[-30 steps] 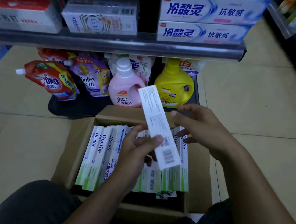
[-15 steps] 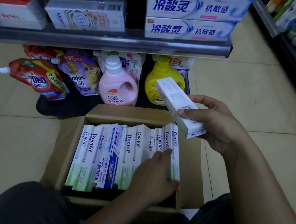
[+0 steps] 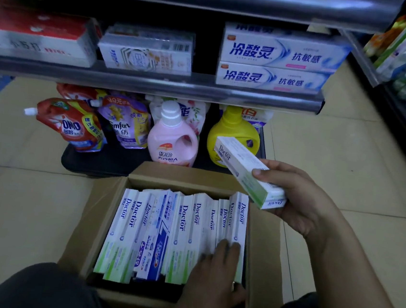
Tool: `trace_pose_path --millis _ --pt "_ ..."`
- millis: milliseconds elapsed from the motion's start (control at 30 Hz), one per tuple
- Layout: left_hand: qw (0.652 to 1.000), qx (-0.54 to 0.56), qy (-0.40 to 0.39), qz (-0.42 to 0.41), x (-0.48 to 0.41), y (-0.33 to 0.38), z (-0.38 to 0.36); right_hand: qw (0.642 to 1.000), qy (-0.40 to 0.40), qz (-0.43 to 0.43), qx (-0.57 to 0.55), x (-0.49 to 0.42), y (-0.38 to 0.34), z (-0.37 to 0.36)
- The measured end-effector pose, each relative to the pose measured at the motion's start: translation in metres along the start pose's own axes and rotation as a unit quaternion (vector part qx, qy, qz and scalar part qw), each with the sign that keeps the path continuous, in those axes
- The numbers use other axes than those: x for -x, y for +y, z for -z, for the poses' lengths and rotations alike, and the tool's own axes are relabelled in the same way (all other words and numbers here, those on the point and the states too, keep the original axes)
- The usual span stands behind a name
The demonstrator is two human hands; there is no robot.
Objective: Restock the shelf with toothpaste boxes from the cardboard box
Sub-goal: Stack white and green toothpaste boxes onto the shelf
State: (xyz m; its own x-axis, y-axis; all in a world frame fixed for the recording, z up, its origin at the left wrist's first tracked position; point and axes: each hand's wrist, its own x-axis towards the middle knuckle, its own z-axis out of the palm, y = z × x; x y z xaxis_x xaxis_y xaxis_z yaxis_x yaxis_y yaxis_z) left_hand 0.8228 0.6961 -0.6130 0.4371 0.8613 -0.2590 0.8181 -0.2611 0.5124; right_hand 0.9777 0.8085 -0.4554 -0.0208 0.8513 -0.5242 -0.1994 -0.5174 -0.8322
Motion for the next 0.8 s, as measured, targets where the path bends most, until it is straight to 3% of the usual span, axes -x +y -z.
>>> trace_pose_path --millis 67,167,300,367,467,633,700,800 --pt "0.990 0.114 0.056 0.062 0.013 0.001 0.006 1.000 -0.009 -0.008 -0.011 0.000 -0.001 -0.001" --pt "0.946 0.246 0.170 0.125 0.023 -0.009 0.039 0.999 -0.025 -0.012 -0.035 0.000 -0.002 -0.005" --pt "0.905 0.229 0.346 0.099 0.019 -0.049 0.100 0.993 -0.053 -0.017 -0.106 0.003 0.000 -0.017" --pt "0.884 0.264 0.382 0.062 0.016 -0.068 0.127 0.986 -0.072 -0.032 -0.146 0.006 -0.001 -0.026" --pt "0.823 0.370 0.430 0.008 0.015 -0.093 0.166 0.975 -0.129 -0.044 -0.176 0.010 -0.005 -0.044" --pt "0.735 0.428 0.526 0.023 0.006 -0.115 0.235 0.952 -0.215 -0.076 -0.205 0.018 -0.023 -0.077" --pt "0.730 0.417 0.541 0.018 0.005 -0.117 0.261 0.942 -0.250 -0.089 -0.207 0.019 -0.033 -0.090" --pt "0.794 0.386 0.470 -0.004 0.012 -0.123 0.298 0.931 -0.298 -0.093 -0.190 0.019 -0.049 -0.107"
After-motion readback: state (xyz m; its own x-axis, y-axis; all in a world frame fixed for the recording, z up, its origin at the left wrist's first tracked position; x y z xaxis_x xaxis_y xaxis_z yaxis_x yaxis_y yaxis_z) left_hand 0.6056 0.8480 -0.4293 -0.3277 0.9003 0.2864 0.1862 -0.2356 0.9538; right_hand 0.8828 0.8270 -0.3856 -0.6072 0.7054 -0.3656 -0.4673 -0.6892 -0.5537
